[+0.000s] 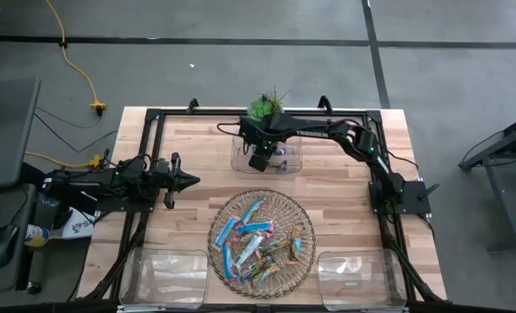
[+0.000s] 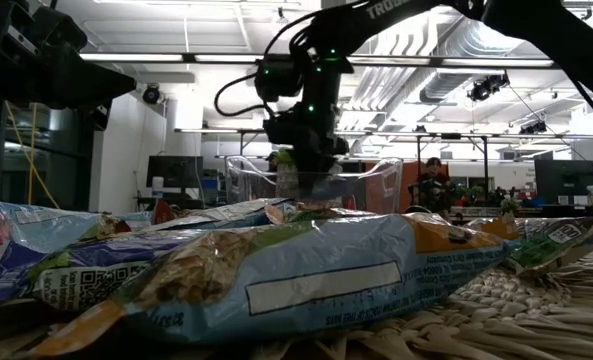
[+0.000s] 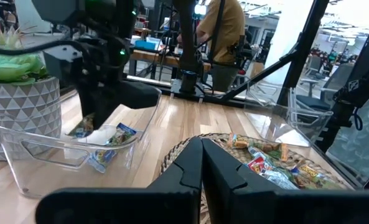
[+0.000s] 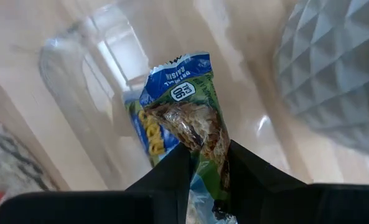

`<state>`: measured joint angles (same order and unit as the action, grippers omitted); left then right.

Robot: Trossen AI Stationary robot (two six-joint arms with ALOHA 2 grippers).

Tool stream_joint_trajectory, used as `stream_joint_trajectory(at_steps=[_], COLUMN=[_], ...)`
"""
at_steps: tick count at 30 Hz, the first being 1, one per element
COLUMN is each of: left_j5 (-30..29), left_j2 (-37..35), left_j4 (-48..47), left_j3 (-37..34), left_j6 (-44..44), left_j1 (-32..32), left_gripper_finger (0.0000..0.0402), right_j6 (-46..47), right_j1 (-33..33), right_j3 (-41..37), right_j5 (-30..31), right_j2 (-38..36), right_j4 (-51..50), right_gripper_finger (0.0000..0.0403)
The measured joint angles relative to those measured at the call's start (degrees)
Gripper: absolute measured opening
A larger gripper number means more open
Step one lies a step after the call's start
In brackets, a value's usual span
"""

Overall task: Pick and place Granola Bars by type
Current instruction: Put the blue granola bar into the top transparent bin

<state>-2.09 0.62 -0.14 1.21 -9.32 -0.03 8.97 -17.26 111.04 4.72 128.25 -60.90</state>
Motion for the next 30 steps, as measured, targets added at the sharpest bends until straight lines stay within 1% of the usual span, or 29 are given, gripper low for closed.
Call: stream_joint_trajectory(at_steps=[3, 5, 7, 9, 13, 22, 25, 30], left_j5=[0.0, 0.0, 0.0, 0.0, 0.0, 0.0, 0.0, 0.0], left_j2=[0.0, 0.0, 0.0, 0.0, 0.0, 0.0, 0.0, 0.0], left_j4=[0.0, 0.0, 0.0, 0.0, 0.0, 0.0, 0.0, 0.0], left_j3=[0.0, 0.0, 0.0, 0.0, 0.0, 0.0, 0.0, 0.0], left_j6=[0.0, 0.0, 0.0, 0.0, 0.0, 0.0, 0.0, 0.0], left_j1=[0.0, 0.0, 0.0, 0.0, 0.0, 0.0, 0.0, 0.0], left_gripper_finger=[0.0001, 0.0001, 0.0001, 0.0001, 0.0001, 0.0001, 0.0001, 0.0001], right_j6=[0.4, 0.8, 1.2, 1.2, 1.4, -0.1, -0.2, -0.1], right_j1=[0.3, 0.5, 0.8, 1.0, 1.3, 1.9, 2.0, 2.0], right_j3=[-2.7, -4.5, -6.3, -8.4, -10.5, -11.1, -11.1, -10.7], right_j5=[-1.0, -0.2, -1.3, -0.7, -1.5, -3.5, -4.1, -4.7], right_j2=[-0.2, -0.2, -0.3, -0.3, -0.4, -0.5, -0.4, -0.3], right_j4=[1.8, 2.3, 2.8, 5.1, 7.8, 9.0, 9.1, 9.0], right_gripper_finger=[0.0078, 0.0078, 0.0078, 0.0078, 0.0079, 0.0081, 0.0099, 0.0153])
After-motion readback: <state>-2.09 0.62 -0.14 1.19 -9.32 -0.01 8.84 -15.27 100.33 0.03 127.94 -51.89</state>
